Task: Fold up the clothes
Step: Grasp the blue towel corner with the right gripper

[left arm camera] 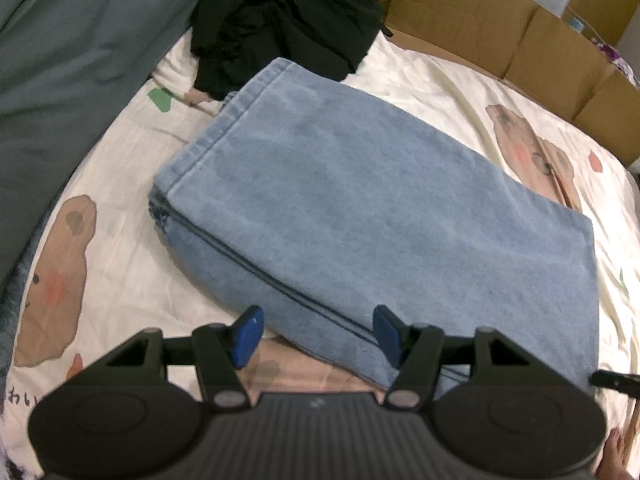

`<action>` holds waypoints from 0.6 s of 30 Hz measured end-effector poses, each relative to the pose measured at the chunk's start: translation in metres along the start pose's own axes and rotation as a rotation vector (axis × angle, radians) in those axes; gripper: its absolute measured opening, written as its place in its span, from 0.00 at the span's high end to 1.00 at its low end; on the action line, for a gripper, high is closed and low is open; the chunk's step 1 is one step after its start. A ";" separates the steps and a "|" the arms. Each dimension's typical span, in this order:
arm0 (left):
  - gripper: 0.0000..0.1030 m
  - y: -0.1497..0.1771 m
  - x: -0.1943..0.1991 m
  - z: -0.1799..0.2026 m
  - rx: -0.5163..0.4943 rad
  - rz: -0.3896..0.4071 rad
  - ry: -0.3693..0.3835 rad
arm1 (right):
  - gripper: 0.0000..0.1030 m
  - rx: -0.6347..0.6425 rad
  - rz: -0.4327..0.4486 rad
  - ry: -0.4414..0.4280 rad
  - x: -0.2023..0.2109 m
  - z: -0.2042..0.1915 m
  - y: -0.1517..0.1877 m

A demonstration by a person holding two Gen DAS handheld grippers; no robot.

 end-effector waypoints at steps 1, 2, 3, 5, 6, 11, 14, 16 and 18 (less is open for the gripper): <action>0.38 -0.001 0.000 0.001 -0.011 -0.002 -0.001 | 0.64 -0.024 0.006 -0.011 -0.003 0.001 0.000; 0.38 -0.001 0.001 0.003 -0.019 -0.004 0.000 | 0.63 -0.047 0.013 -0.022 -0.006 0.003 0.000; 0.38 -0.002 0.001 0.004 -0.026 -0.005 0.003 | 0.63 -0.074 0.020 -0.041 -0.010 0.004 -0.001; 0.38 -0.003 0.002 0.005 -0.037 -0.003 0.003 | 0.63 -0.126 0.021 -0.090 -0.014 0.004 0.000; 0.38 -0.003 0.001 0.005 -0.039 -0.001 -0.003 | 0.63 -0.149 0.013 -0.120 -0.016 0.003 0.002; 0.38 -0.004 0.001 0.004 -0.032 0.004 -0.016 | 0.64 -0.289 -0.030 -0.259 -0.015 0.006 0.006; 0.38 -0.005 0.003 0.005 -0.036 0.001 -0.017 | 0.64 -0.384 -0.029 -0.340 -0.013 0.012 0.010; 0.38 -0.006 0.005 0.006 -0.045 0.006 -0.020 | 0.64 -0.431 -0.029 -0.360 -0.017 0.015 0.012; 0.38 -0.009 0.008 0.006 -0.053 0.023 -0.028 | 0.64 -0.445 -0.026 -0.366 -0.020 0.016 0.012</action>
Point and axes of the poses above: each gripper's, at about its wrist camera, not at the fingertips, and x roughly against the way its jaws point, z to its right, y to its underside, the point moved 9 cm from there along -x, roughly the way its jaws point, and after that the axes turned 11 degrees about x, right-handed, at the moved point
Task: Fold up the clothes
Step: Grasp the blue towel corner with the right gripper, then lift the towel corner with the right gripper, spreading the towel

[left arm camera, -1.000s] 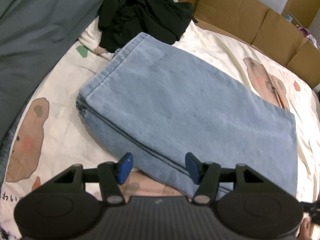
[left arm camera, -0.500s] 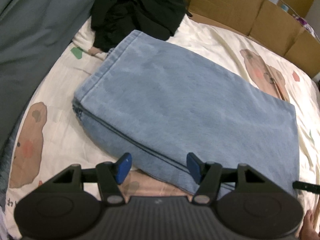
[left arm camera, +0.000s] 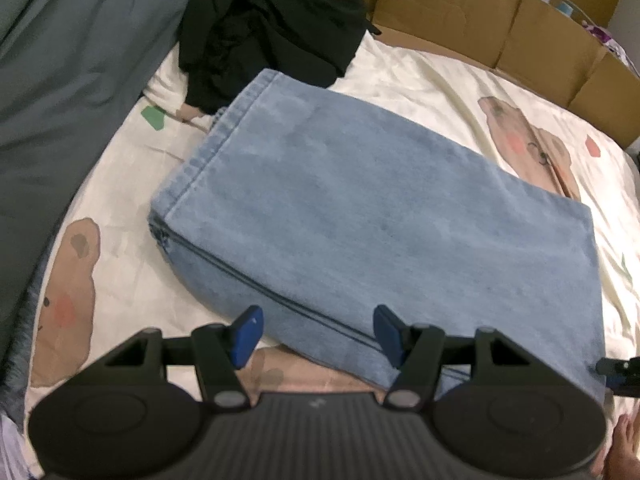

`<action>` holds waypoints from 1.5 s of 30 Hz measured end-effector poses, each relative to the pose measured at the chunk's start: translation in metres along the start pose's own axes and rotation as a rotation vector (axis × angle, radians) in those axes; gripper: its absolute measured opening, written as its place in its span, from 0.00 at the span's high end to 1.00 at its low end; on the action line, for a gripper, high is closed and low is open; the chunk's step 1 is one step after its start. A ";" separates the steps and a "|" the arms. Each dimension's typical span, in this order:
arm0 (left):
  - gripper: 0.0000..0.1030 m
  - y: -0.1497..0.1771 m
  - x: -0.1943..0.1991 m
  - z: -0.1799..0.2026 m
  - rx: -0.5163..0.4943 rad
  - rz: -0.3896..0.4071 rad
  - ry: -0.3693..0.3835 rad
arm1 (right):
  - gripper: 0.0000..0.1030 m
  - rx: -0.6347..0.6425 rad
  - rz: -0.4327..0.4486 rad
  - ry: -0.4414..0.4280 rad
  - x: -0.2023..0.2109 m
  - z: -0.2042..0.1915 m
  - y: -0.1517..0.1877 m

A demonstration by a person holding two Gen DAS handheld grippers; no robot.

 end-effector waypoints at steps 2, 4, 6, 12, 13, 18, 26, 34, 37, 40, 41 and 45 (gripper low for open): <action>0.38 -0.003 0.003 0.000 -0.013 0.026 -0.014 | 0.64 -0.032 0.023 -0.015 -0.003 0.002 -0.004; 0.38 -0.005 0.005 0.001 -0.028 0.051 -0.019 | 0.63 -0.060 0.056 -0.051 -0.007 0.000 -0.008; 0.38 -0.007 0.005 0.001 -0.034 0.054 -0.021 | 0.63 -0.039 0.050 -0.051 -0.016 -0.004 -0.010; 0.38 -0.016 -0.004 -0.001 -0.025 0.063 -0.033 | 0.63 -0.032 0.049 -0.082 -0.027 -0.007 -0.023; 0.38 -0.017 -0.006 0.000 -0.033 0.063 -0.032 | 0.63 -0.017 0.041 -0.080 -0.028 -0.008 -0.025; 0.38 -0.021 -0.014 0.007 -0.068 0.063 -0.019 | 0.63 -0.041 0.043 -0.119 -0.032 -0.005 -0.037; 0.38 -0.019 -0.019 0.011 -0.067 0.057 -0.003 | 0.64 -0.105 0.112 -0.202 -0.029 -0.005 -0.054; 0.38 -0.016 -0.023 0.012 -0.063 0.048 0.001 | 0.91 -0.001 0.027 -0.098 -0.039 -0.012 -0.060; 0.38 -0.016 -0.022 0.013 -0.060 0.055 0.003 | 0.94 0.088 0.002 -0.072 -0.035 -0.027 -0.064; 0.38 -0.015 -0.018 0.015 -0.050 0.061 0.004 | 0.94 0.142 -0.018 -0.060 -0.027 -0.047 -0.071; 0.38 -0.015 -0.017 0.016 -0.050 0.063 0.005 | 0.95 0.145 -0.023 -0.066 -0.023 -0.053 -0.073; 0.38 -0.017 -0.010 0.026 -0.106 0.065 0.014 | 0.95 0.179 -0.061 -0.060 -0.010 -0.075 -0.080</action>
Point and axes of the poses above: each gripper's, at about its wrist camera, not at the fingertips, and x roughly against the way its jaws point, z to its right, y to its underside, the point moved 9 cm from there along -x, roughly the way its jaws point, and after that the axes turned 11 degrees about x, right-handed, at the moved point
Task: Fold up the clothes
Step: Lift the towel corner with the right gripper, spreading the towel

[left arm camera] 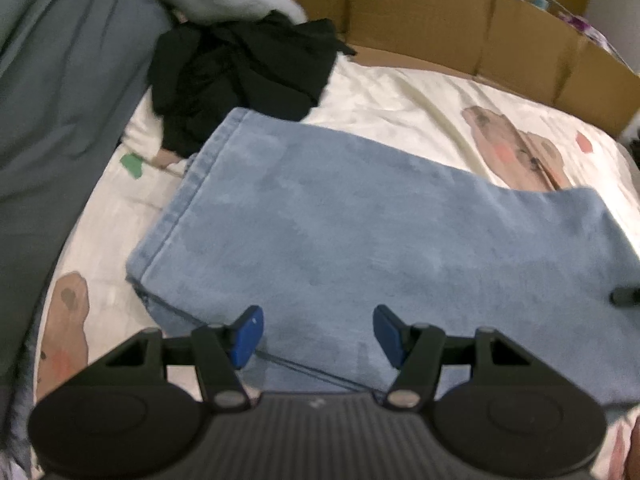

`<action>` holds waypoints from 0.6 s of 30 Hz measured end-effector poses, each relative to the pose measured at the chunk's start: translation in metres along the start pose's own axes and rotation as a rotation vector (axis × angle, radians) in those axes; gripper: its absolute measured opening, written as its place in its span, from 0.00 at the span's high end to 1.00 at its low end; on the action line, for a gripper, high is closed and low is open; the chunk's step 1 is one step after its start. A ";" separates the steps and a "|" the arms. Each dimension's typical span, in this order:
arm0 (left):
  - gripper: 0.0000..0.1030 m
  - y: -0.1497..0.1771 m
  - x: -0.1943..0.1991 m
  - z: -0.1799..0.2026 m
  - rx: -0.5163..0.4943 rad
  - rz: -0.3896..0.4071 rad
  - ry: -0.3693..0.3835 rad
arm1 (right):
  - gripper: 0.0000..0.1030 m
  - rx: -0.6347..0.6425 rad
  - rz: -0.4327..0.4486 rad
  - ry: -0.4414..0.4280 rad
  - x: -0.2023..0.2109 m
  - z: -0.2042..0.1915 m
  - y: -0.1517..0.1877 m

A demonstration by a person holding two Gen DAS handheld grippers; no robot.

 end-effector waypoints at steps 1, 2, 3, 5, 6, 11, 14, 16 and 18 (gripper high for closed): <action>0.38 -0.002 0.003 0.003 -0.012 0.003 0.003 | 0.95 0.015 -0.009 0.006 0.002 -0.005 -0.004; 0.38 -0.004 0.005 0.004 -0.018 0.006 0.007 | 0.95 0.032 -0.015 0.015 0.005 -0.010 -0.008; 0.38 -0.006 0.007 0.006 -0.020 0.009 0.012 | 0.95 0.049 -0.020 0.025 0.008 -0.015 -0.013; 0.38 -0.009 0.010 0.008 -0.019 0.011 0.019 | 0.95 0.081 -0.031 0.068 0.013 -0.024 -0.018; 0.38 -0.010 0.011 0.010 -0.018 0.011 0.021 | 0.95 0.097 -0.032 0.082 0.016 -0.030 -0.022; 0.38 -0.014 0.011 0.024 -0.025 0.010 0.049 | 0.95 0.142 -0.074 0.132 0.038 -0.036 -0.041; 0.38 -0.015 0.010 0.039 -0.034 0.010 0.072 | 0.95 0.193 -0.109 0.168 0.057 -0.033 -0.055; 0.38 -0.017 0.010 0.053 -0.041 0.015 0.091 | 0.95 0.229 -0.134 0.199 0.073 -0.030 -0.067; 0.37 -0.019 0.013 0.070 -0.052 0.036 0.123 | 0.95 0.264 -0.159 0.229 0.088 -0.025 -0.077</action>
Point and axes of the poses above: each gripper's, at about its wrist camera, not at the fingertips, and x roughly against the way its jaws point, z to its right, y to its underside, the point moved 9 cm from there along -x, roughly the way its jaws point, and after that the axes turned 11 degrees about x, right-handed, at the moved point
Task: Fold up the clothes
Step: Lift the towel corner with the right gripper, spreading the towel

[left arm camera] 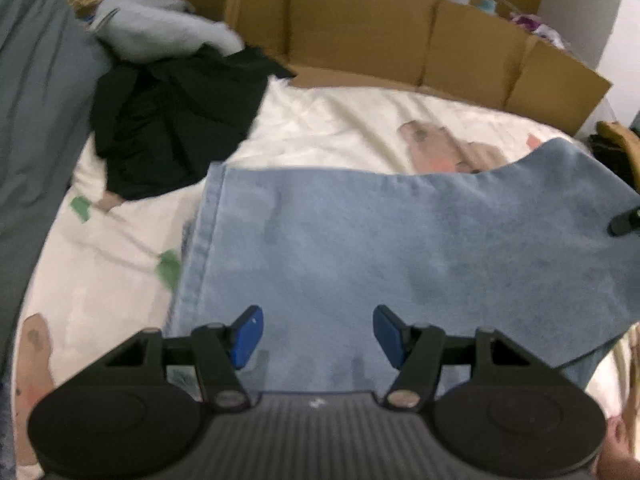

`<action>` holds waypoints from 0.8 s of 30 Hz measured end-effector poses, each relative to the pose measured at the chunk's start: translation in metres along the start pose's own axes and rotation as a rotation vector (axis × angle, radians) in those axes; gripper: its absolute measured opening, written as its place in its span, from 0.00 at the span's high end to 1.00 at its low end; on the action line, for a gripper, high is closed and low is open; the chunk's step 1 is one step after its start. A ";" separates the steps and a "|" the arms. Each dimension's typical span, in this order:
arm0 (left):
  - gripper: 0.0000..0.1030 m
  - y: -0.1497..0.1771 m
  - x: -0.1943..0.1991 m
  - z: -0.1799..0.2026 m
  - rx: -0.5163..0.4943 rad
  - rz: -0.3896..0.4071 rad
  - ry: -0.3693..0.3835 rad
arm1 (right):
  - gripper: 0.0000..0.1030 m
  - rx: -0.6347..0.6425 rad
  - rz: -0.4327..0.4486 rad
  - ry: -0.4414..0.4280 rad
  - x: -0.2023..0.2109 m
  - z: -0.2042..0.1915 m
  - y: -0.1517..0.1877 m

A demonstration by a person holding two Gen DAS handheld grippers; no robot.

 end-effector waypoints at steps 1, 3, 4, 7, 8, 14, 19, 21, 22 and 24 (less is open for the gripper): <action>0.37 0.000 0.000 0.008 -0.008 0.006 0.018 | 0.95 0.009 -0.012 0.012 0.008 0.008 -0.002; 0.36 0.001 -0.004 0.026 -0.032 0.005 0.046 | 0.95 0.025 -0.039 0.036 0.021 0.022 -0.009; 0.36 0.002 -0.006 0.035 -0.045 0.002 0.056 | 0.95 0.044 -0.049 0.045 0.027 0.026 -0.011; 0.36 0.007 -0.015 0.061 -0.083 -0.011 0.088 | 0.95 0.040 -0.053 0.065 0.044 0.045 -0.015; 0.36 0.009 -0.019 0.068 -0.095 -0.017 0.097 | 0.95 0.032 -0.049 0.069 0.048 0.051 -0.014; 0.36 0.017 -0.041 0.113 -0.144 -0.057 0.150 | 0.95 -0.066 -0.024 0.073 0.062 0.097 -0.002; 0.36 0.034 -0.060 0.146 -0.213 -0.114 0.195 | 0.95 -0.137 0.020 0.043 0.059 0.137 0.009; 0.36 0.040 -0.064 0.154 -0.246 -0.128 0.208 | 0.95 -0.158 0.034 0.003 0.053 0.150 0.015; 0.36 0.043 -0.068 0.157 -0.257 -0.135 0.211 | 0.94 -0.163 0.033 -0.021 0.049 0.156 0.018; 0.36 0.047 -0.076 0.157 -0.256 -0.157 0.213 | 0.92 -0.145 0.041 -0.052 0.042 0.166 0.020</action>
Point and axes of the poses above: each gripper's, at about its wrist camera, not at the fingertips, and x roughly against the way its jaws point, z to its right, y to its underside, the point moved 9 cm from there along -x, roughly the way its jaws point, and after that the axes turned 11 degrees about x, right-handed, at the moved point
